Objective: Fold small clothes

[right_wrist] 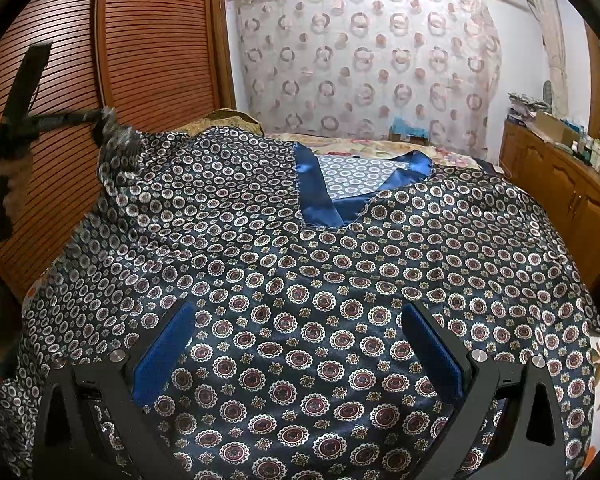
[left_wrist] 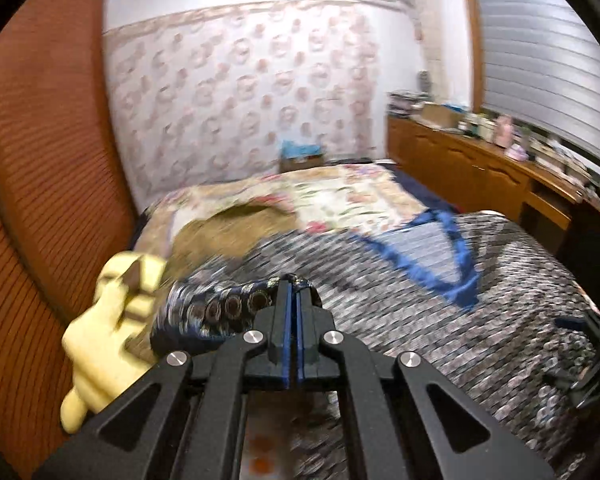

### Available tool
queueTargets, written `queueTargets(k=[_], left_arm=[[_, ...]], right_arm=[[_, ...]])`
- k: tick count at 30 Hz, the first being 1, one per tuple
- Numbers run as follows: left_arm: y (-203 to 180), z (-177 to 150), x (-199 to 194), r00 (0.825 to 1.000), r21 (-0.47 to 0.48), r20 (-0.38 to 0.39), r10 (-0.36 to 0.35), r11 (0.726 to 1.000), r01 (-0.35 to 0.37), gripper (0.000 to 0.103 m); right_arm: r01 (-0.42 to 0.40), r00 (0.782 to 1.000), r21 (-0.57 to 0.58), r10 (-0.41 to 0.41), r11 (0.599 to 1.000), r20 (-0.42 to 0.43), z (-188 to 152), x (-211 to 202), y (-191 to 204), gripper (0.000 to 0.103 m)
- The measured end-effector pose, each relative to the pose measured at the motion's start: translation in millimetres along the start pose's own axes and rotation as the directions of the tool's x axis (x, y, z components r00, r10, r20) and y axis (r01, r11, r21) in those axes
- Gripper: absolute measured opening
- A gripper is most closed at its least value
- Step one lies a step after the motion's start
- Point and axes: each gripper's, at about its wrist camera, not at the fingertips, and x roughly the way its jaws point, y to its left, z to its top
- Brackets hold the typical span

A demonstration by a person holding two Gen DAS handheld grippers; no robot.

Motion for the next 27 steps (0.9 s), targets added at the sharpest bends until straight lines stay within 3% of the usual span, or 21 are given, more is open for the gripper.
queueTargets(k=[3,7,9,13,14,15,23,27], left_arm=[[-36,11,9,0.997,0.059,-0.027,-0.078,0.995,0.079,0.003],[-63,4,12,0.992,0.093,-0.073,-0.105,0.989,0.111,0.008],[-64,-7,7,0.990,0.084,-0.080,-0.118,0.989,0.125,0.033],[-52,-25,-7,0.991,0.050,-0.074,-0.110,0.992,0.114,0.064],[-50,-27,-11,0.993,0.045,-0.069,-0.099,0.994,0.102,0.077],[-45,-32,-16,0.995,0.037,-0.056,-0.085,0.996,0.087,0.081],[-22,-67,-40,0.999,-0.071,-0.020,-0.034,0.997,0.033,0.081],[-11,-85,-54,1.000,-0.120,0.004,0.000,0.993,0.000,0.081]], right_arm=[[-0.001,1.000,-0.001,0.001,1.000,-0.001,0,0,0,0.103],[-0.005,1.000,0.000,0.005,1.000,-0.003,-1,0,0,0.103],[-0.011,1.000,0.000,0.011,1.000,-0.006,-1,1,0,0.103],[-0.013,1.000,-0.001,0.012,1.000,-0.008,0,2,1,0.103],[-0.012,1.000,0.000,0.012,1.000,-0.008,0,2,1,0.103],[-0.011,1.000,0.001,0.011,1.000,-0.009,0,2,1,0.103],[-0.057,0.998,-0.003,0.057,0.998,-0.019,7,-1,-1,0.099],[-0.112,0.994,-0.045,0.112,0.993,0.001,33,-5,10,0.095]])
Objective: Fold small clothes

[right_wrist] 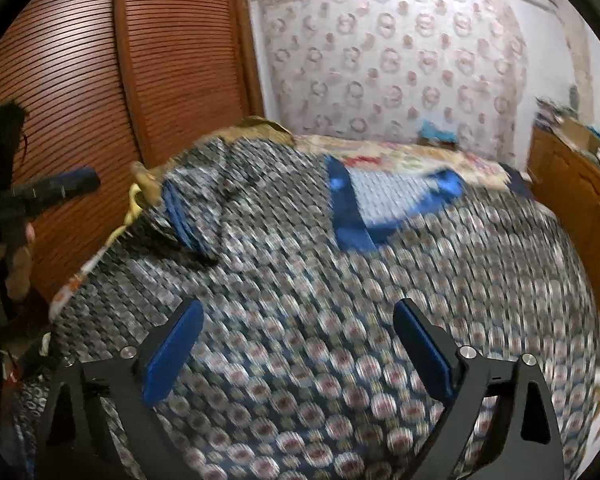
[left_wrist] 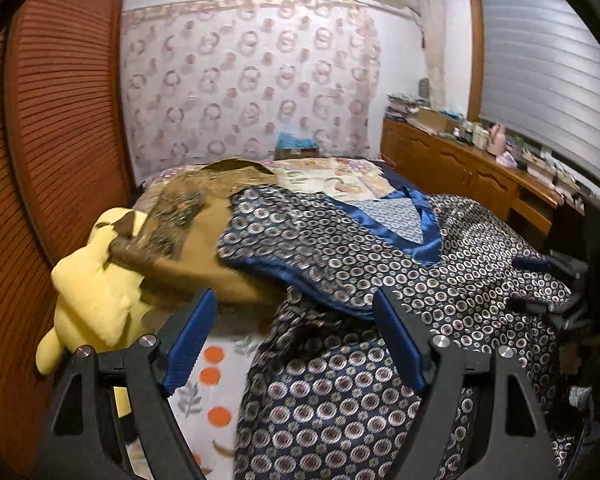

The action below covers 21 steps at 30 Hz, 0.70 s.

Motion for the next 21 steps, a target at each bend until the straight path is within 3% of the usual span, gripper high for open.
queueTargets(k=[7,12,17,21], left_arm=[[16,-11,-8,0.995,-0.076,0.055,0.082,0.994,-0.078,0.081],[23,-18,-8,0.994,-0.089,0.068,0.089,0.993,-0.083,0.081],[31,-25,-10,0.994,-0.104,0.060,0.089,0.991,-0.083,0.081],[38,-32,-9,0.995,-0.113,0.043,0.090,0.990,-0.085,0.081]], right_arm=[[-0.054,0.996,-0.137,0.062,0.989,0.057,57,24,33,0.090],[-0.126,0.987,-0.193,0.142,0.973,0.072,89,66,58,0.090],[-0.211,0.977,-0.259,0.212,0.943,-0.023,106,123,91,0.086],[-0.260,0.963,-0.286,0.228,0.922,-0.141,109,165,111,0.064]])
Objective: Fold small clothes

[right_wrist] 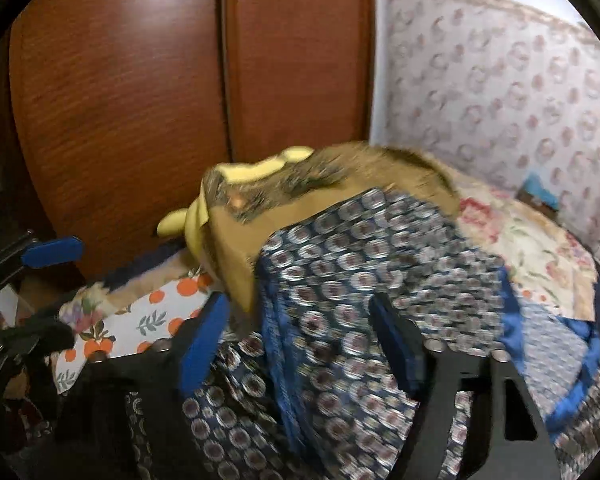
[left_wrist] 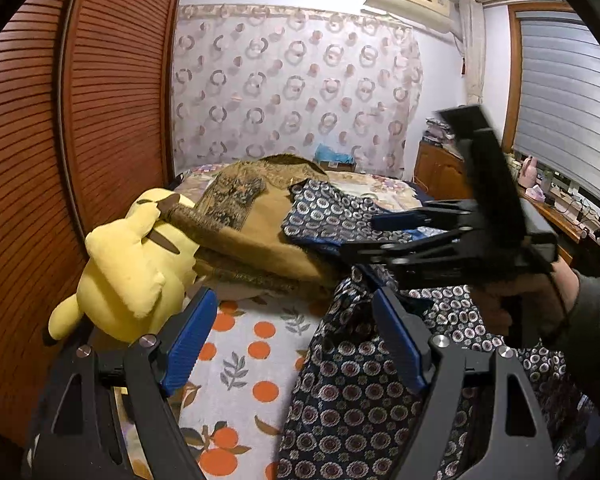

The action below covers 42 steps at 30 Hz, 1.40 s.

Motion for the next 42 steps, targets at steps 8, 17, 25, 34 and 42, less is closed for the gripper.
queueTargets(k=[8,17,25,34,42], left_arm=[[2,-7,5,1.000,-0.010,-0.018,-0.006,1.000,0.006,0.081],[-5,-9,4,1.000,-0.001,-0.017,-0.020,1.000,0.020,0.081],[-15,-9,9,0.999,0.009,-0.025,-0.029,1.000,0.029,0.081],[-30,-4,17,0.998,0.028,-0.032,-0.052,0.998,0.052,0.081],[-56,4,31,0.995,0.061,-0.051,-0.090,0.994,0.093,0.081]], right_arm=[[0.036,0.995,-0.055,-0.041,0.998,-0.091,24,50,-1,0.021],[0.078,0.997,0.067,-0.078,0.995,0.001,33,26,-38,0.007],[0.245,0.969,0.214,-0.237,0.945,-0.062,17,22,-101,0.016],[0.269,0.963,0.234,-0.264,0.934,-0.052,2,-2,-109,0.060],[0.285,0.958,0.217,-0.284,0.934,-0.037,-38,-59,-101,0.068]])
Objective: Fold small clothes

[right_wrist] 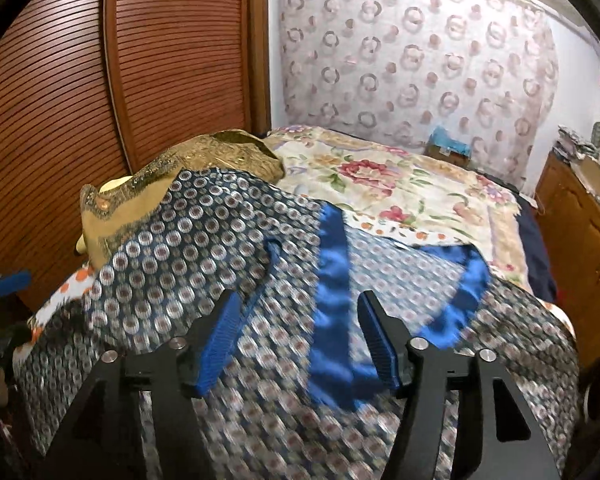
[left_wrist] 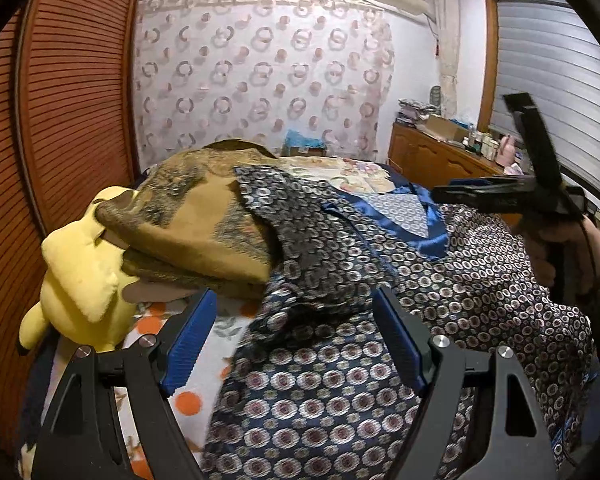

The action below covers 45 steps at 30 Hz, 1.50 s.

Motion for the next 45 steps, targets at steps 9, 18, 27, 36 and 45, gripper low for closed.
queueTargets(k=[9,18,27,36,45], left_arm=[[-42,15,29,0.998,0.037,-0.009,-0.054,0.998,0.055,0.081],[-75,27,62,0.993,0.058,-0.039,-0.109,0.992,0.111,0.081],[-97,22,102,0.973,0.121,-0.185,-0.141,0.979,0.165,0.081],[-115,14,122,0.949,0.210,-0.284,-0.140,0.956,0.204,0.081],[-123,5,136,0.928,0.240,-0.353,-0.117,0.948,0.211,0.082]], right_arm=[[0.090,0.995,0.036,-0.091,0.995,0.028,-44,-65,-29,0.070],[0.205,0.979,0.127,-0.206,0.971,-0.005,-74,-92,-64,0.070],[0.336,0.941,0.234,-0.317,0.912,-0.115,-106,-105,-117,0.070],[0.369,0.927,0.328,-0.321,0.870,-0.193,-126,-114,-143,0.070],[0.297,0.949,0.415,-0.219,0.860,-0.226,-142,-130,-166,0.062]])
